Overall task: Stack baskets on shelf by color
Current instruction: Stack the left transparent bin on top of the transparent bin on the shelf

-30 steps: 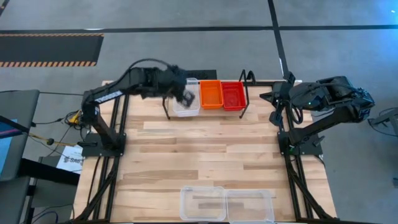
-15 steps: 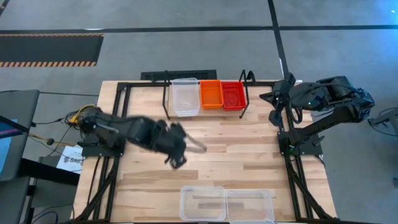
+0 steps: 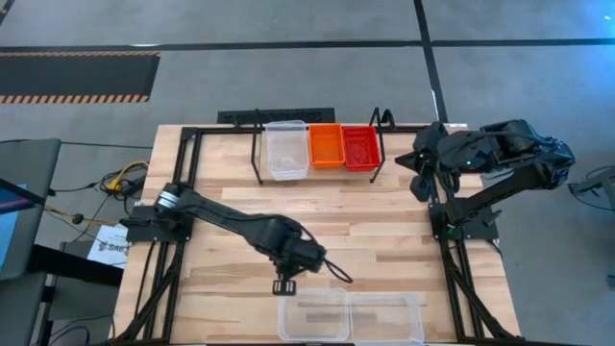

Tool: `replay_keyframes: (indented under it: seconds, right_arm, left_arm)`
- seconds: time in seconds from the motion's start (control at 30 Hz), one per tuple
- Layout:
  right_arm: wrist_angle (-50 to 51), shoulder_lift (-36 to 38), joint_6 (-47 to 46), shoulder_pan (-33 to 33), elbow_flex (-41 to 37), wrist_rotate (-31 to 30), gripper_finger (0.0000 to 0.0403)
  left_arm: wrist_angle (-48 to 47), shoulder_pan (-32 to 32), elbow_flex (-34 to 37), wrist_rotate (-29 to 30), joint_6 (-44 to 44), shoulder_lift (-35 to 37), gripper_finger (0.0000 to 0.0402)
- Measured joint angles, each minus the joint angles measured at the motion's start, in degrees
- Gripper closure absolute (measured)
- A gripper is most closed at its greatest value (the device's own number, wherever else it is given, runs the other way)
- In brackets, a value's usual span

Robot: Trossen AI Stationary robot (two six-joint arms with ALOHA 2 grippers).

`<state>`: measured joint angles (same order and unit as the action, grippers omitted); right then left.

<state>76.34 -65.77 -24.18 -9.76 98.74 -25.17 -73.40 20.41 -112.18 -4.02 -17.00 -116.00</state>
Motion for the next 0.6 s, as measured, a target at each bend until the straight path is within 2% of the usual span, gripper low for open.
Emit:
replay_keyframes:
  seconds: [0.1, 0.23, 0.5, 0.6]
  right_arm:
    - [-0.05, -0.12, -0.27, 0.00, 0.00, 0.05, 0.0401]
    - [0.00, -0.05, -0.90, 0.00, 0.00, 0.11, 0.0401]
    - [0.07, 0.68, 1.27, 0.00, 0.00, 1.23, 0.0401]
    - [0.13, 1.07, 2.10, 0.00, 0.00, 1.31, 0.0401]
  left_arm:
    - [0.93, -0.13, -0.38, -4.70, 4.35, -2.96, 0.0372]
    - [1.89, -0.02, -0.48, -8.30, 5.81, -5.22, 0.0332]
    - [16.45, 0.24, -0.59, -8.81, 4.17, -6.63, 0.0261]
    - [17.72, 0.24, -0.37, -8.58, 3.92, -7.08, 0.0248]
